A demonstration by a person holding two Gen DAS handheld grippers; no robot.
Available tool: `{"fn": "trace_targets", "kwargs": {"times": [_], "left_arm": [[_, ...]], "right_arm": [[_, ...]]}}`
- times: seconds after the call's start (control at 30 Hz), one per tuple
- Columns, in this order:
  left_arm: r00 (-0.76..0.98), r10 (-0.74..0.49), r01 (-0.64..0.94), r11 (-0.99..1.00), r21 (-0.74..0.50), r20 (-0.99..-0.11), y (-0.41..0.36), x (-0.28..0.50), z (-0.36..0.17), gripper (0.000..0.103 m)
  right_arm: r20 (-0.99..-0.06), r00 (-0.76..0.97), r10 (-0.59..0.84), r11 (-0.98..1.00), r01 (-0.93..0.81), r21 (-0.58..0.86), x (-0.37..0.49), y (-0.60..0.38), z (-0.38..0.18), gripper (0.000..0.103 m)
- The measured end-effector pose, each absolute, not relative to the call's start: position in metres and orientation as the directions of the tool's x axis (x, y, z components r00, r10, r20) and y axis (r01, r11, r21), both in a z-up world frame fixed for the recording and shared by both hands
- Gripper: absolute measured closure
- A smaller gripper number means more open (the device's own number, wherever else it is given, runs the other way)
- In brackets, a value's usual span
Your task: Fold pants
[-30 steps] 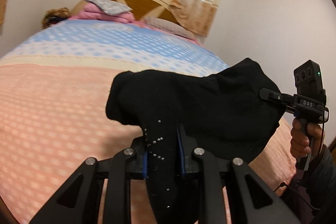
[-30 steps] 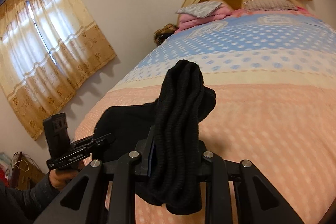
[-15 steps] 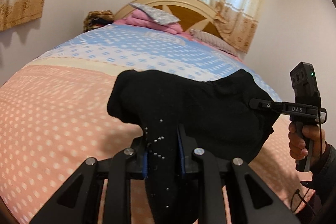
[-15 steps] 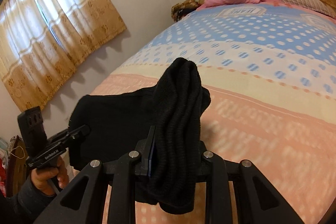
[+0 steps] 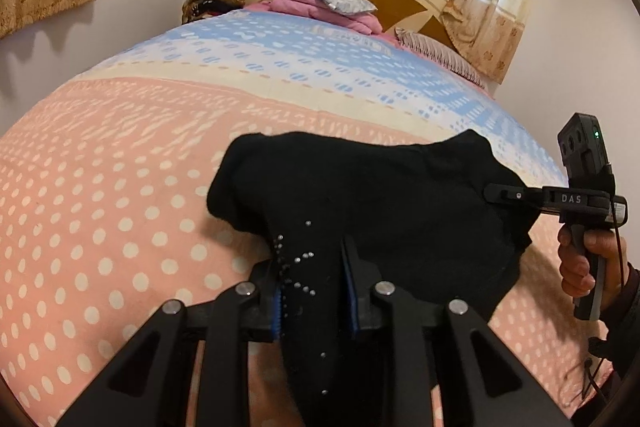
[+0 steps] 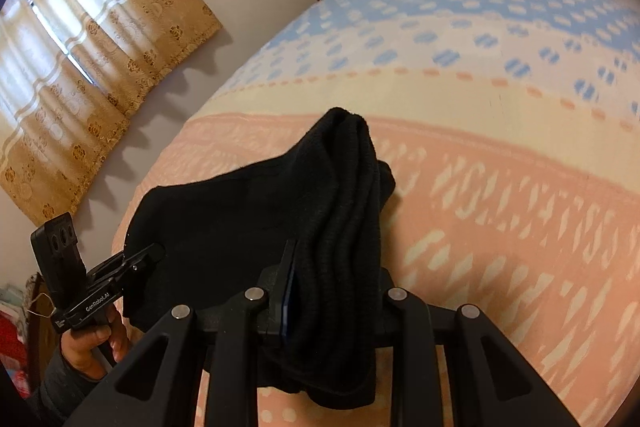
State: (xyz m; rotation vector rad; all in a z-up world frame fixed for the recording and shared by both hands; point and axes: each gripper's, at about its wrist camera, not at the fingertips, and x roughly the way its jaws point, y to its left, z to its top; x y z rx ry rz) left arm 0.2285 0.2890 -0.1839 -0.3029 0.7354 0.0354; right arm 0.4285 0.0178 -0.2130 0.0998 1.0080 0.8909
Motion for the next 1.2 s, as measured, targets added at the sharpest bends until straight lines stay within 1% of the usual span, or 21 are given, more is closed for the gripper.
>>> {"fn": "trace_targets", "kwargs": {"times": [0.03, 0.07, 0.1, 0.13, 0.17, 0.27, 0.37, 0.43, 0.53, 0.6, 0.7, 0.83, 1.0, 1.1, 1.2], "left_arm": [[0.739, -0.048, -0.151, 0.960, -0.235, -0.672, 0.287, 0.229, -0.185, 0.065], [0.736, -0.037, -0.159, 0.961, -0.226, -0.676, 0.287, 0.228, -0.185, 0.059], [0.732, -0.030, -0.166, 0.961, -0.221, -0.680, 0.287, 0.228, -0.186, 0.057], [0.730, -0.018, -0.176, 0.961, -0.213, -0.683, 0.287, 0.228, -0.186, 0.053], [0.728, -0.008, -0.184, 0.961, -0.207, -0.685, 0.289, 0.228, -0.186, 0.046], [0.718, 0.010, -0.201, 0.960, -0.194, -0.696, 0.291, 0.230, -0.187, 0.037], [0.712, 0.015, -0.215, 0.957, -0.197, -0.702, 0.295, 0.229, -0.189, 0.032], [0.708, 0.020, -0.224, 0.954, -0.198, -0.706, 0.297, 0.228, -0.189, 0.029], [0.705, 0.026, -0.224, 0.956, -0.188, -0.709, 0.298, 0.223, -0.188, 0.028], [0.703, 0.042, -0.228, 0.959, -0.169, -0.710, 0.295, 0.220, -0.186, 0.025], [0.697, 0.053, -0.245, 0.955, -0.168, -0.715, 0.297, 0.209, -0.181, 0.025], [0.696, 0.083, -0.267, 0.952, -0.150, -0.713, 0.296, 0.187, -0.171, 0.025], [0.732, 0.080, -0.249, 0.956, -0.156, -0.677, 0.284, 0.152, -0.148, 0.025], [0.759, 0.061, -0.214, 0.963, -0.161, -0.648, 0.268, 0.132, -0.130, 0.025], [0.792, 0.042, -0.175, 0.971, -0.162, -0.609, 0.249, 0.115, -0.111, 0.017]], "right_arm": [[-0.685, 0.214, 0.696, 0.652, -0.588, 0.479, 0.431, 0.014, -0.217, 0.075], [-0.681, 0.206, 0.703, 0.650, -0.574, 0.497, 0.434, 0.011, -0.220, 0.075], [-0.677, 0.199, 0.709, 0.647, -0.565, 0.512, 0.436, 0.008, -0.222, 0.073], [-0.670, 0.191, 0.717, 0.643, -0.551, 0.531, 0.438, 0.005, -0.225, 0.073], [-0.665, 0.183, 0.724, 0.639, -0.542, 0.546, 0.439, 0.002, -0.227, 0.072], [-0.672, 0.191, 0.716, 0.650, -0.535, 0.541, 0.439, -0.002, -0.229, 0.068], [-0.681, 0.203, 0.704, 0.665, -0.526, 0.531, 0.439, -0.006, -0.229, 0.061], [-0.681, 0.204, 0.703, 0.667, -0.520, 0.533, 0.439, -0.009, -0.230, 0.060], [-0.677, 0.212, 0.705, 0.668, -0.517, 0.535, 0.437, -0.019, -0.228, 0.058], [-0.675, 0.226, 0.702, 0.675, -0.513, 0.530, 0.435, -0.028, -0.225, 0.057], [-0.673, 0.244, 0.699, 0.687, -0.493, 0.534, 0.432, -0.042, -0.220, 0.057], [-0.681, 0.326, 0.656, 0.738, -0.470, 0.485, 0.417, -0.061, -0.205, 0.057], [-0.672, 0.451, 0.588, 0.800, -0.449, 0.398, 0.373, -0.090, -0.175, 0.055], [-0.638, 0.517, 0.571, 0.813, -0.464, 0.352, 0.327, -0.107, -0.150, 0.053], [-0.595, 0.585, 0.550, 0.828, -0.475, 0.299, 0.276, -0.121, -0.127, 0.049]]}}
